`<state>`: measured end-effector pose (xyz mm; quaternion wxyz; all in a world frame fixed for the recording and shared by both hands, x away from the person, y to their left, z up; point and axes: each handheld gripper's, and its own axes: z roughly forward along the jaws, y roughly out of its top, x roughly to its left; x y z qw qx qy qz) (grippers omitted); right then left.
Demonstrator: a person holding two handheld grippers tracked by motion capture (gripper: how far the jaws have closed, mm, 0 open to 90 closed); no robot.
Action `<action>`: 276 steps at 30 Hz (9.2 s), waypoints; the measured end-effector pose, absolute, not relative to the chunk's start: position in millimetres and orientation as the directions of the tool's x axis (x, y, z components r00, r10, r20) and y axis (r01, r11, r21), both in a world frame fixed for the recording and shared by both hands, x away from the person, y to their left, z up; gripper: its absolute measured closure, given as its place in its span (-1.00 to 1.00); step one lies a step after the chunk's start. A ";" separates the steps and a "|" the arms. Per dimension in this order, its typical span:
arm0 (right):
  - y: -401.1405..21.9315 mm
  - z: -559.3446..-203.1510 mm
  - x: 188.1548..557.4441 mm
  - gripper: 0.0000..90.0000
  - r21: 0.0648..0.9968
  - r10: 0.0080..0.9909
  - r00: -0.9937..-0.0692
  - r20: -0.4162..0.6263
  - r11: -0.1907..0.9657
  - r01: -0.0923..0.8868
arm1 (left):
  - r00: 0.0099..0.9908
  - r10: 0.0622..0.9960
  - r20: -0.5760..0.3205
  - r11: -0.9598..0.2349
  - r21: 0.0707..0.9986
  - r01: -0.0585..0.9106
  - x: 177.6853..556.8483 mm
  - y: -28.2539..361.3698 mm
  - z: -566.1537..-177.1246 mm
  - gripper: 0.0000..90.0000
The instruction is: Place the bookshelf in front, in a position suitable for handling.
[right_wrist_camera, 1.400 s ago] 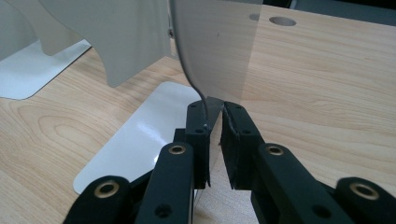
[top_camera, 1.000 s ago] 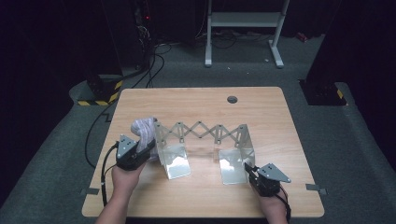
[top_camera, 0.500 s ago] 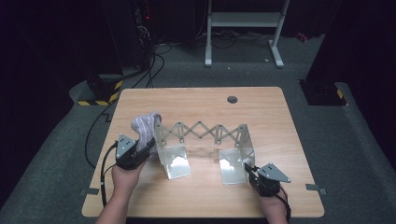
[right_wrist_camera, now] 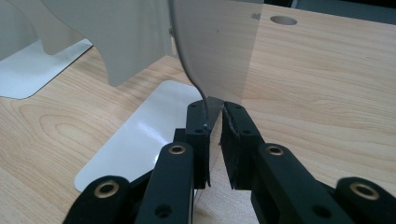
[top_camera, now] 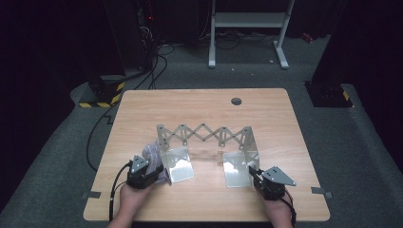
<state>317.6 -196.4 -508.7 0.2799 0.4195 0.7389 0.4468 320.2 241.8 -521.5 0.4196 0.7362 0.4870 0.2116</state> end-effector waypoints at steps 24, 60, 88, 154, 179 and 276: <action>-195.2 -510.2 317.8 0.80 0.895 0.866 -0.499 -0.034 0.248 0.370 | 0.397 0.915 -0.075 -0.061 0.946 0.319 326.1 246.3 -427.8 0.39; -195.2 -510.6 318.9 0.79 0.893 0.864 -0.503 -0.026 0.246 0.376 | 0.300 0.952 -0.056 -0.128 0.819 0.559 340.2 296.6 -518.8 0.37; -195.1 -512.6 319.1 0.79 0.890 0.863 -0.505 -0.025 0.249 0.382 | 0.458 0.889 -0.027 -0.179 0.899 0.401 299.4 261.9 -478.0 -0.39; -238.0 -516.8 336.3 0.82 0.897 0.939 -0.344 -0.017 0.166 0.410 | 0.184 0.975 -0.128 -0.024 0.757 0.654 346.0 309.6 -531.3 -0.47; -235.7 -517.7 340.1 0.92 0.888 0.934 -0.356 0.001 0.163 0.431 | 0.522 0.846 -0.104 -0.191 0.857 0.479 294.4 233.6 -501.7 0.46; -203.8 -515.0 331.7 0.85 0.904 0.875 -0.484 -0.025 0.227 0.364 | 0.545 0.838 0.014 -0.292 0.856 0.428 353.9 189.0 -508.5 0.45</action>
